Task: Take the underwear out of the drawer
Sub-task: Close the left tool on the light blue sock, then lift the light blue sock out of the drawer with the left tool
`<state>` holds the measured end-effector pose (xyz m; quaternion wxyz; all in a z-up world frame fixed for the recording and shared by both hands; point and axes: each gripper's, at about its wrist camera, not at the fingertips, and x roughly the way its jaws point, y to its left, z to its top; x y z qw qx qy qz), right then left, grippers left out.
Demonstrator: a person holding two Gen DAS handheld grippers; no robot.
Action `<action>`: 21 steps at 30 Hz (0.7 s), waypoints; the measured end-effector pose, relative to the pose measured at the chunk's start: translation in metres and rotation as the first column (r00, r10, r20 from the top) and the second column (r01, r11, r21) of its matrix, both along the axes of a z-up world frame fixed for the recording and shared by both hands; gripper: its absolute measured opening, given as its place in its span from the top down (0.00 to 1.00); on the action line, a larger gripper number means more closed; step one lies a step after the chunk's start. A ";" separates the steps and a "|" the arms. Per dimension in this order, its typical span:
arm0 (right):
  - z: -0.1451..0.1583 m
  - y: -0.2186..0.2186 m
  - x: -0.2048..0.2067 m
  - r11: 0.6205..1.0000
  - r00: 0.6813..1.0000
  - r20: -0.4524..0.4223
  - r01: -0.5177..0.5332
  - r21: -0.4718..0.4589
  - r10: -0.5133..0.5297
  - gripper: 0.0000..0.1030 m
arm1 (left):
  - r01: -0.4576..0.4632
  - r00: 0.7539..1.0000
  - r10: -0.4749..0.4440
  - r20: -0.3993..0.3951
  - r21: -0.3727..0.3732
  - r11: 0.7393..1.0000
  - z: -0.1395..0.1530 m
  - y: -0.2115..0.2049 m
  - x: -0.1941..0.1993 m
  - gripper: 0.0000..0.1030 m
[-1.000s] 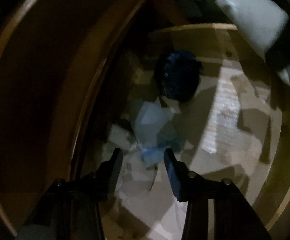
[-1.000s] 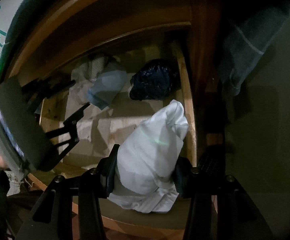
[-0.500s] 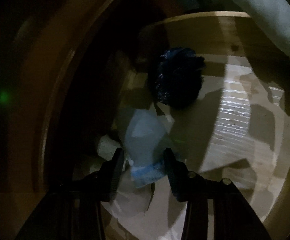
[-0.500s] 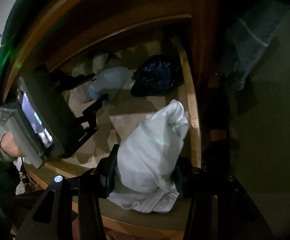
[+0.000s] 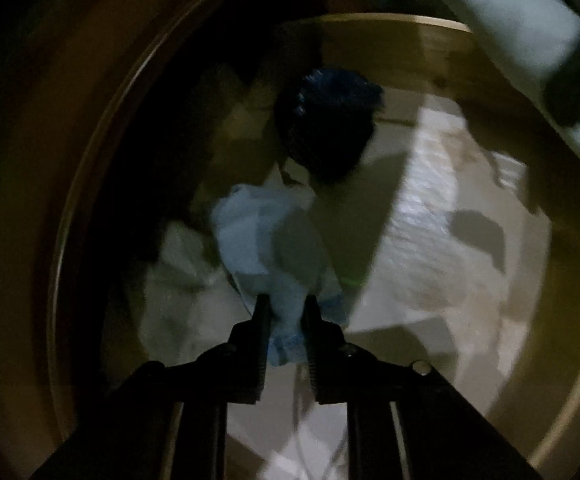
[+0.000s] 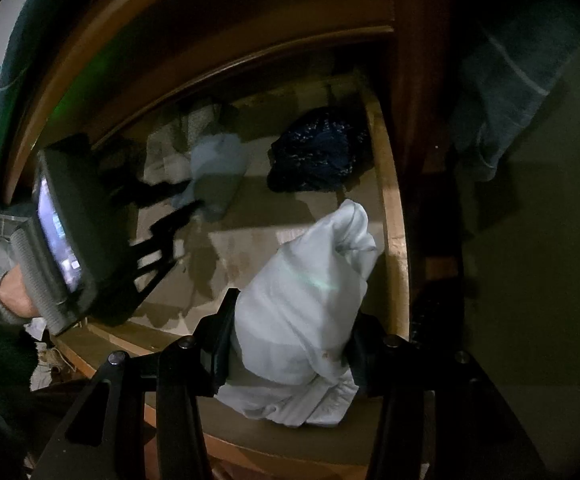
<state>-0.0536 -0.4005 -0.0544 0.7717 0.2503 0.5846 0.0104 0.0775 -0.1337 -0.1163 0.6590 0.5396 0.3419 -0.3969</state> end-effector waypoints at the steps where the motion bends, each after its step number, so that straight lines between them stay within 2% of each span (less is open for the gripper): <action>1: 0.000 0.000 0.000 1.000 1.000 0.000 -0.001 -0.001 0.001 0.56 | -0.006 0.999 0.007 -0.033 0.013 1.000 0.002 0.008 -0.002 0.84; 4: 0.000 0.003 0.001 1.000 1.000 -0.001 -0.008 -0.002 0.008 0.56 | -0.033 0.992 0.037 -0.118 0.032 0.999 0.009 0.023 -0.002 0.84; 8: 0.000 0.005 0.002 1.000 1.000 -0.002 -0.018 -0.004 0.018 0.56 | -0.103 0.974 0.114 -0.194 0.069 0.992 0.014 0.039 0.001 0.84; 9: 0.000 0.004 0.002 1.000 1.000 -0.003 -0.018 -0.004 0.018 0.56 | -0.133 0.962 0.149 -0.228 0.083 0.988 0.015 0.041 0.004 0.81; 10: -0.001 0.005 0.003 1.000 1.000 -0.005 -0.018 -0.006 0.018 0.56 | -0.183 0.939 0.203 -0.279 0.097 0.978 0.016 0.044 0.009 0.81; 13: 0.000 0.004 0.002 1.000 1.000 -0.005 -0.022 -0.004 0.022 0.56 | -0.247 0.919 0.259 -0.297 0.077 0.966 0.023 0.048 0.015 0.76; 15: 0.000 0.003 0.002 1.000 1.000 -0.006 -0.022 -0.005 0.022 0.56 | -0.292 0.900 0.301 -0.316 0.076 0.953 0.028 0.050 0.018 0.61; 17: 0.000 0.003 0.002 1.000 1.000 -0.006 -0.021 -0.002 0.021 0.56 | -0.326 0.884 0.331 -0.331 0.071 0.943 0.031 0.053 0.023 0.55; 21: -0.002 0.005 0.004 0.999 0.999 -0.012 -0.032 -0.002 0.032 0.55 | -0.358 0.865 0.350 -0.360 0.046 0.933 0.035 0.052 0.028 0.52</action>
